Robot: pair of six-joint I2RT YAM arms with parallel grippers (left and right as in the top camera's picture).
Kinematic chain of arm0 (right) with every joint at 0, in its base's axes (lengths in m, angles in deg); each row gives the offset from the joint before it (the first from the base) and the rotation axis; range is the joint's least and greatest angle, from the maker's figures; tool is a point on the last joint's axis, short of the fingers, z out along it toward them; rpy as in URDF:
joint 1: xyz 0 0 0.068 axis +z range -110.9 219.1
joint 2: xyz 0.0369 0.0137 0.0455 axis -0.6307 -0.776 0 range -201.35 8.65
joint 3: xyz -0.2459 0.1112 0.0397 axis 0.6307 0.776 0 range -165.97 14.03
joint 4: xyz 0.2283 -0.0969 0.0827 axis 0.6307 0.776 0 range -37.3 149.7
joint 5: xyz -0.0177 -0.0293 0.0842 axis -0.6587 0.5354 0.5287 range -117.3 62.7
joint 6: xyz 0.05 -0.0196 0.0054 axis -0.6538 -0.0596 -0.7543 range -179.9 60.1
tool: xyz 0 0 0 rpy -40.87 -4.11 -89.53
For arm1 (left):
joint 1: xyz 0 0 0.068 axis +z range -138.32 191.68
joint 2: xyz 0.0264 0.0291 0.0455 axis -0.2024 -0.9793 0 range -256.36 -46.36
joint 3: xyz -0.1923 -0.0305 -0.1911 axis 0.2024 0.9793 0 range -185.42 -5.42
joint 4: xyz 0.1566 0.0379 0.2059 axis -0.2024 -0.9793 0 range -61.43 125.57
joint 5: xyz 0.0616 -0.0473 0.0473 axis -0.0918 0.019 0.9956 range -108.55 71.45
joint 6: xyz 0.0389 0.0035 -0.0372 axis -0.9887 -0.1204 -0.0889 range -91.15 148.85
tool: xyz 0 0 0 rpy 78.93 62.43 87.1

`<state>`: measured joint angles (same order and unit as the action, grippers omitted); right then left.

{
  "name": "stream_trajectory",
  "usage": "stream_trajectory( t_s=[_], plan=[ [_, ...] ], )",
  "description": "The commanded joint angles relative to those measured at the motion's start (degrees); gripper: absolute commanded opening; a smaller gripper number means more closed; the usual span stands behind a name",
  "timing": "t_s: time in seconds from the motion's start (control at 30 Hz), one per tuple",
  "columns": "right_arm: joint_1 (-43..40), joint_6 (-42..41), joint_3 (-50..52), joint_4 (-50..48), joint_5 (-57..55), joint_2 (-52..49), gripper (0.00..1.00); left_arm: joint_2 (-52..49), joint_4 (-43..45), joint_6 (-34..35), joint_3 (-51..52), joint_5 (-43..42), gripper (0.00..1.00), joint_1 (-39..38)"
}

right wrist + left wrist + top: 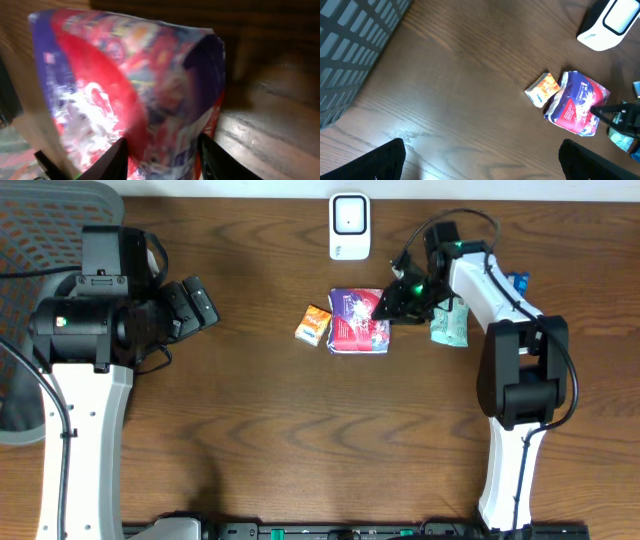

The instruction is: Scan the item barcode

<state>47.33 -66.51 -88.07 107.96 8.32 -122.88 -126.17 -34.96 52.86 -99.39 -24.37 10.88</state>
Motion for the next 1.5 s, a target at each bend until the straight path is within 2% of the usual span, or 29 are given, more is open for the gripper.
stream_trajectory(
  t_s=[0.0,0.07,0.1,0.2,0.33,0.43,0.53,0.77,0.93,1.1,1.2,1.33,1.37,1.4,1.47],
  plan=[
    [-1.07,-2.01,3.80,-3.80,1.77,0.04,0.40,0.09,-0.15,-0.17,0.00,0.37,0.98,0.24],
    [-1.07,-2.16,4.94,-5.38,1.49,0.04,0.23,0.09,-0.15,-0.17,0.00,0.37,0.98,0.24],
    [-1.07,-2.58,4.85,-5.38,0.66,0.04,0.02,0.09,-0.15,-0.17,0.00,0.37,0.98,0.24],
    [-1.42,-5.73,1.44,-2.62,-4.39,0.31,0.01,0.09,-0.17,-0.17,0.00,0.37,0.98,0.24],
    [-0.98,-5.79,-7.04,5.64,-13.49,0.92,0.01,0.09,-0.15,-0.17,0.00,0.37,0.98,0.24],
    [0.83,-6.91,-15.08,13.31,-27.67,1.03,0.01,0.09,-0.15,-0.17,0.00,0.37,0.98,0.24],
    [4.42,-10.62,-21.55,20.09,-49.22,1.03,0.01,0.09,-0.15,-0.17,0.00,0.37,0.98,0.24],
    [13.88,-11.91,-21.16,21.77,-76.83,0.98,0.01,0.09,-0.15,-0.17,0.00,0.37,0.98,0.24],
    [19.76,-11.80,-17.68,20.87,-84.35,-0.31,0.01,0.09,-0.17,-0.17,0.00,0.37,0.98,0.24],
    [23.45,-12.26,-16.74,20.61,-80.56,-2.49,0.01,0.09,-0.15,-0.17,0.00,0.37,0.98,0.24],
    [26.27,-13.14,-16.74,19.82,-72.74,-2.86,0.04,0.09,-0.17,-0.17,0.00,0.37,0.98,0.24],
    [29.83,-13.09,-16.74,17.03,-68.26,-2.86,0.27,0.09,-0.15,-0.17,0.00,0.37,0.98,0.24],
    [30.80,-13.09,-16.74,16.90,-68.00,-2.86,0.40,0.09,-0.15,-0.17,0.00,0.37,0.98,0.24],
    [31.56,-13.11,-16.74,16.92,-67.34,-2.86,0.46,0.09,-0.15,-0.17,0.00,0.37,0.98,0.24],
    [32.00,-13.11,-17.27,17.11,-64.15,-2.84,0.47,0.09,-0.17,-0.17,0.00,0.37,0.98,0.24]
  ],
)
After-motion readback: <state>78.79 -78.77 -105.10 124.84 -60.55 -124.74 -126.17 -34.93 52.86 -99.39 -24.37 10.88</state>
